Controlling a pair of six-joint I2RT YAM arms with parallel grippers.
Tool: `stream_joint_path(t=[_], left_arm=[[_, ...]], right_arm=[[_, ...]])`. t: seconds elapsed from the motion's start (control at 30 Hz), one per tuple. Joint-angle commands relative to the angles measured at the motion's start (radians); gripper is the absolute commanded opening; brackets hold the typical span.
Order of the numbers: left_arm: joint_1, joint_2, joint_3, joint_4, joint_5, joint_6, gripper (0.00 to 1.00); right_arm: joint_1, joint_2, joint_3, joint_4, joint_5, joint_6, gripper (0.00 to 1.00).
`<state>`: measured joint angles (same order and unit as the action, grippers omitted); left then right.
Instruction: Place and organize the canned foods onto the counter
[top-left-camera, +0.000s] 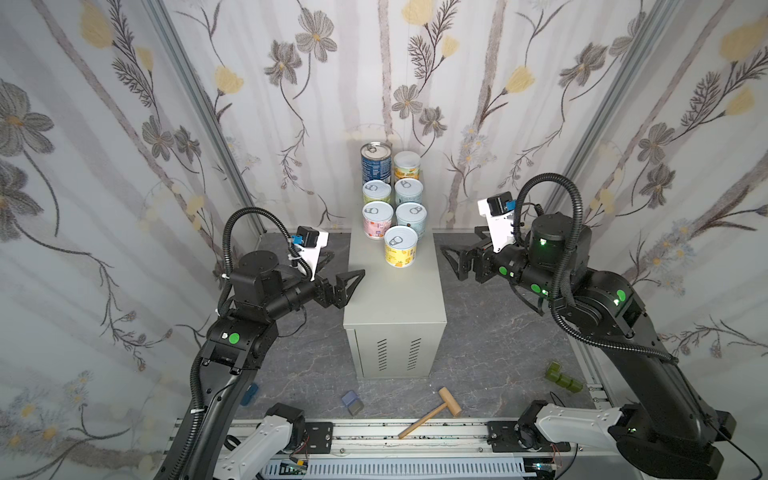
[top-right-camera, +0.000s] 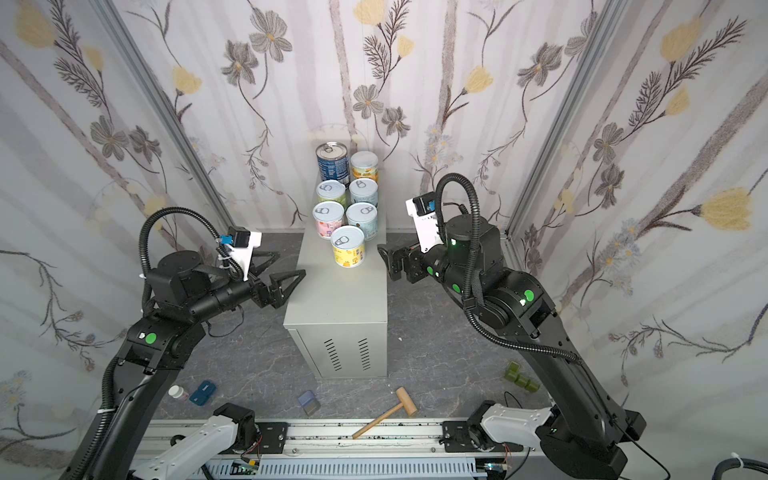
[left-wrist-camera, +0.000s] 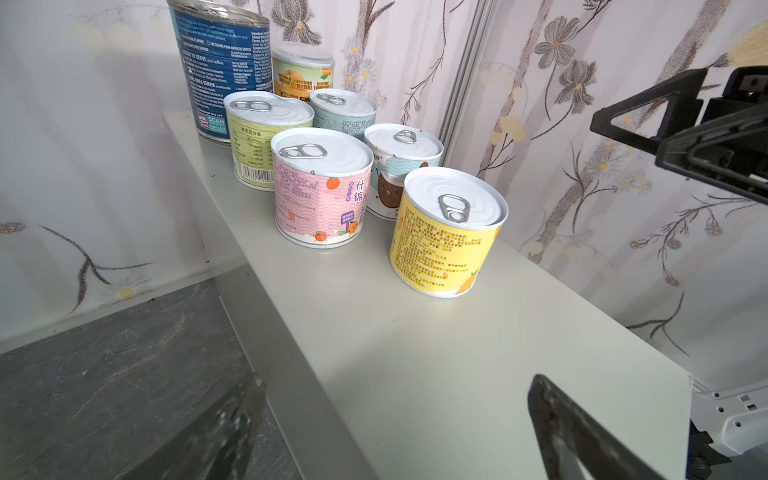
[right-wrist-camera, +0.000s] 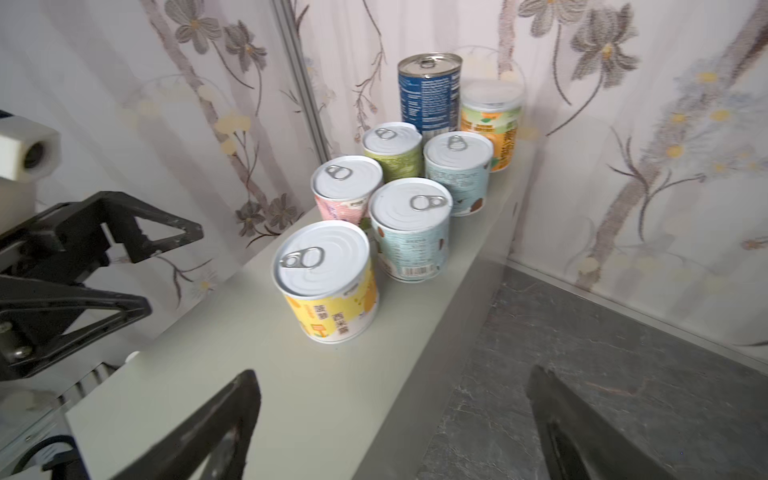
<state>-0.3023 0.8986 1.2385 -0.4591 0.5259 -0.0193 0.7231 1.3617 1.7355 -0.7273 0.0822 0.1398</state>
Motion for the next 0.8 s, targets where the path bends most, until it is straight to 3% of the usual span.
stream_joint_path(t=[0.0, 0.13, 0.33, 0.77], left_arm=[[-0.001, 0.005, 0.006, 0.047, 0.014, -0.009, 1.00], [-0.003, 0.015, 0.010, 0.049, 0.011, -0.015, 1.00], [-0.007, 0.022, 0.009, 0.035, -0.007, -0.001, 1.00], [-0.008, 0.030, 0.011, 0.022, -0.018, 0.013, 1.00]], right_arm=[[-0.014, 0.010, -0.028, -0.004, 0.126, 0.023, 1.00], [-0.013, 0.075, -0.047, 0.031, 0.212, 0.031, 1.00], [-0.017, 0.146, -0.052, 0.125, 0.246, 0.027, 1.00], [0.015, 0.229, -0.018, 0.174, 0.155, 0.012, 1.00]])
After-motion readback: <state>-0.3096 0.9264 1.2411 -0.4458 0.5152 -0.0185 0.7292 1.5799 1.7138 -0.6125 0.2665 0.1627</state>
